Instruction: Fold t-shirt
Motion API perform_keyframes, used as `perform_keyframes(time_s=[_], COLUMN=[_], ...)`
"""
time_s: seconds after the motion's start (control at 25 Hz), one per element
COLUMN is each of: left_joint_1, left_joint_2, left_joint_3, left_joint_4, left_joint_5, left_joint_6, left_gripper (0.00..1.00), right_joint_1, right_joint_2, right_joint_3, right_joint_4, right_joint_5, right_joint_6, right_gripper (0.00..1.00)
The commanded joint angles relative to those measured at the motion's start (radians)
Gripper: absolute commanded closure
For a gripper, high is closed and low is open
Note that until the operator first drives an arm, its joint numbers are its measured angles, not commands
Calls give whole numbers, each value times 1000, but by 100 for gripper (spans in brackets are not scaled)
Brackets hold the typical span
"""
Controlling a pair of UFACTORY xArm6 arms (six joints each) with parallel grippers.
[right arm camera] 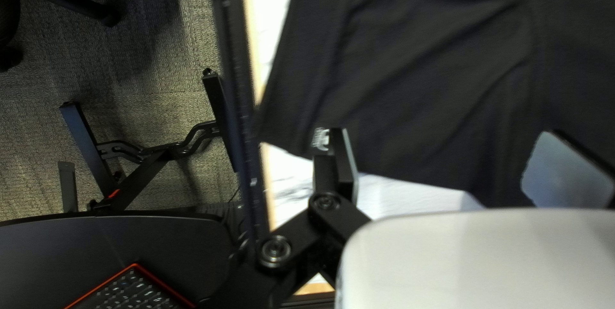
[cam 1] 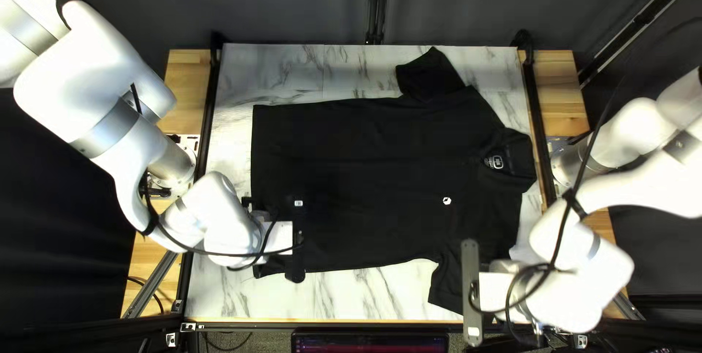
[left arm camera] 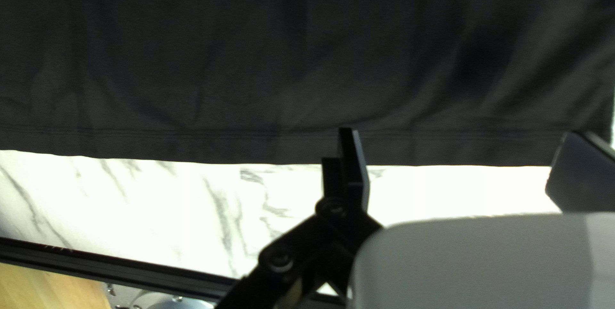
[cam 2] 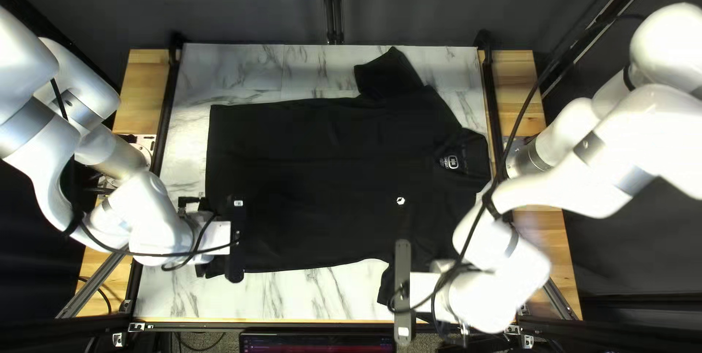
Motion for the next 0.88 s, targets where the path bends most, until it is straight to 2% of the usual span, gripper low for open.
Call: perform_keyframes(time_s=[0.04, 0.32, 0.4, 0.56, 0.72, 0.88], left_joint_1=[-33, -55, -58, -56, -53, -48], left_joint_2=[64, 84, 77, 77, 65, 56], left_joint_3=[-64, -81, -82, -79, -55, -50], left_joint_4=[-11, -12, -13, -12, -10, -8], left_joint_5=[5, 6, 16, 17, 4, 5], left_joint_6=[-11, -29, -33, -35, -39, -36], left_gripper=[0, 0, 0, 0, 0, 0], right_joint_1=[22, 20, 31, 52, 74, 83], right_joint_2=[13, 52, 69, 121, 193, 216], right_joint_3=[-3, 58, 53, -5, -123, -149], right_joint_4=[-1, -2, -6, -5, 16, 30], right_joint_5=[-5, -124, -138, -133, -74, -60], right_joint_6=[34, 58, 71, 79, 54, 38], right_gripper=[0, 0, 0, 0, 0, 0])
